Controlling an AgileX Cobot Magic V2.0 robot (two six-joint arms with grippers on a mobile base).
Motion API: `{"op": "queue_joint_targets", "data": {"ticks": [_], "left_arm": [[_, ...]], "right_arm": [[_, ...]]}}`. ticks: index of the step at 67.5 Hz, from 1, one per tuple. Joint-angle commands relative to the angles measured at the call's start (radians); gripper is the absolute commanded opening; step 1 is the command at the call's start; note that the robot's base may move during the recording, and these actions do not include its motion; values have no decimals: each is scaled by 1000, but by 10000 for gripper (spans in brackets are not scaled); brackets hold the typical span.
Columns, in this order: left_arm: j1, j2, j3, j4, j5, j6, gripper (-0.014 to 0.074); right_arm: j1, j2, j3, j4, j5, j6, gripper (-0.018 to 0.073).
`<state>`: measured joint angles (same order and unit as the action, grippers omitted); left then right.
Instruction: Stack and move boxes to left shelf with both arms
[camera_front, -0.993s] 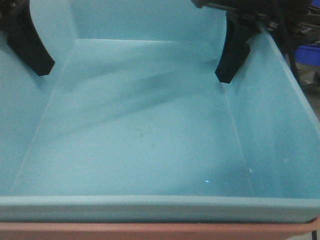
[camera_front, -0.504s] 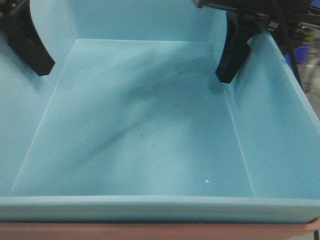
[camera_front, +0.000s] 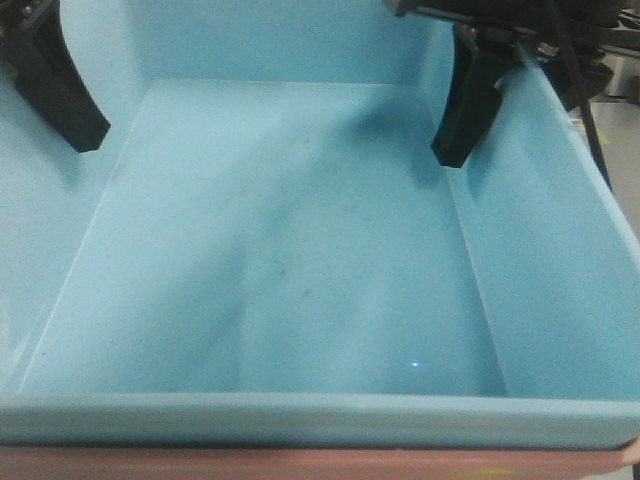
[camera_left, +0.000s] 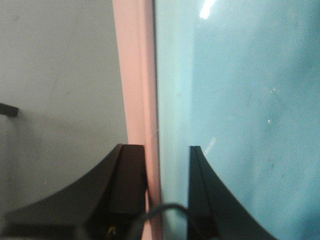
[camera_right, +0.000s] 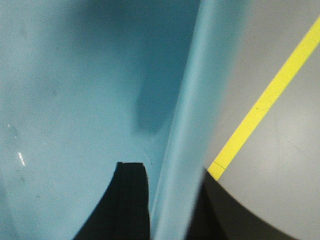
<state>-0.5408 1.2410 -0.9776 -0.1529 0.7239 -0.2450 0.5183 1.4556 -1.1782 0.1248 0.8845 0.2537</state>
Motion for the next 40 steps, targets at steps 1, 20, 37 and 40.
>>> {"op": "queue_joint_targets", "data": {"ticks": [1,20,37,40], "left_arm": [[-10,-35,-40,-37,-71,26,-3],[-10,-35,-40,-41,-71,26,-3],[-10,-35,-40,-41,-71,26,-3],[-10,-35,-40,-41,-71,26,-3]], "right_arm": [[-10,-35,-31,-19,-67,-28,58],[-10,-35,-31,-19,-67,-28,58],[-10,-35,-31,-19,-67,-28,58],[-10,-35,-31,-19,-67,-28,58]]}}
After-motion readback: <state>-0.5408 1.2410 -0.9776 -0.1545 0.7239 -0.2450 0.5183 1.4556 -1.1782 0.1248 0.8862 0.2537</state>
